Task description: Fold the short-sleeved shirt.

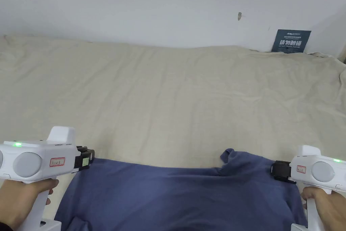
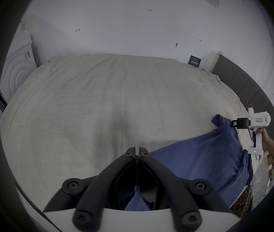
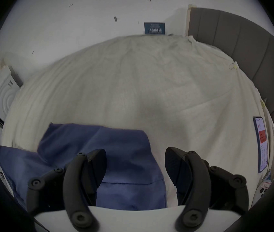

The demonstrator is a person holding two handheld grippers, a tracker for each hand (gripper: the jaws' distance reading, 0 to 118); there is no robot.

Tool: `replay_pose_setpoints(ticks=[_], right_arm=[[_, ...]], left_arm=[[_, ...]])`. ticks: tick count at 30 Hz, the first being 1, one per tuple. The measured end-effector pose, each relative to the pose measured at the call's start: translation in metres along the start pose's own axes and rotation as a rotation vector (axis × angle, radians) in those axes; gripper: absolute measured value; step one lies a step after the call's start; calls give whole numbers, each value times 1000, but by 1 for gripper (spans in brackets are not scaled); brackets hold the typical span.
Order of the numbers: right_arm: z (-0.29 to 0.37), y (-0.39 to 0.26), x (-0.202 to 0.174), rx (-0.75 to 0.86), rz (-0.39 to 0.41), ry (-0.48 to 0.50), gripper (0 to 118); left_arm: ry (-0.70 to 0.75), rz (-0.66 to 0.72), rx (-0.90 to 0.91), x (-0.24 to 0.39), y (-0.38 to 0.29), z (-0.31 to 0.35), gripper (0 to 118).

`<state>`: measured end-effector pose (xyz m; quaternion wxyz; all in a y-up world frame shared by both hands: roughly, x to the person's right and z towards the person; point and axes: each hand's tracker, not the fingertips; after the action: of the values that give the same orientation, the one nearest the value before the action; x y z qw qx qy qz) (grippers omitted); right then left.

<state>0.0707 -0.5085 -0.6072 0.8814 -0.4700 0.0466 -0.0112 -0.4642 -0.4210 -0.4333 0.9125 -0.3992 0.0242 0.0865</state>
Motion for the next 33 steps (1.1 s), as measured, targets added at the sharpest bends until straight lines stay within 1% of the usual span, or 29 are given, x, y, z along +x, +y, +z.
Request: replay_pose_setpoints(ticks=[1,2,3,4,5,6,7,9,11,12,15,18,21,24,29,33], right_arm=[[-3,0,-2,-11,6,-1,73],[-7,-1,-5,-31,32,-3,68],[-8,-4,-8,-57,60,-9,60],[-9,-5,-11,-77,77,-10,54],[-4,-6,-12,-51,64,-2,47],[1,-6,-12,-42,64,6,27],[2,-5,-9,-42,65,34,1],[17,-6,-12,-21,94,44,1],[37,-8,-12,46,141,49,1],[50,-10,-11,71,144,54,1],[93,-18,-5,137,125,118,1],[141,-33,1,195,133,143,1],[183,-53,11,238,122,183,1],[215,-76,21,260,118,212,1],[249,-121,36,261,105,238,1],[259,-159,45,241,86,248,1]], left_arm=[[0,4,-1,-2,0,-2,0],[1,9,-3,-3,0,-2,0],[3,13,-6,-4,-1,-3,0],[7,14,-8,-5,-3,-3,0],[7,18,-11,-8,-3,-5,0],[7,24,-15,-9,-4,-6,0],[7,29,-19,-10,-6,-6,0],[12,39,-23,-13,-8,-8,0],[22,48,-24,-15,-11,-7,0],[27,53,-25,-16,-13,-6,0],[40,68,-28,-22,-21,-1,0],[52,82,-28,-26,-31,11,0],[67,91,-24,-30,-43,30,0],[68,112,-7,-33,-58,53,0],[58,121,3,-26,-91,95,0],[58,112,-11,-21,-125,117,0]])
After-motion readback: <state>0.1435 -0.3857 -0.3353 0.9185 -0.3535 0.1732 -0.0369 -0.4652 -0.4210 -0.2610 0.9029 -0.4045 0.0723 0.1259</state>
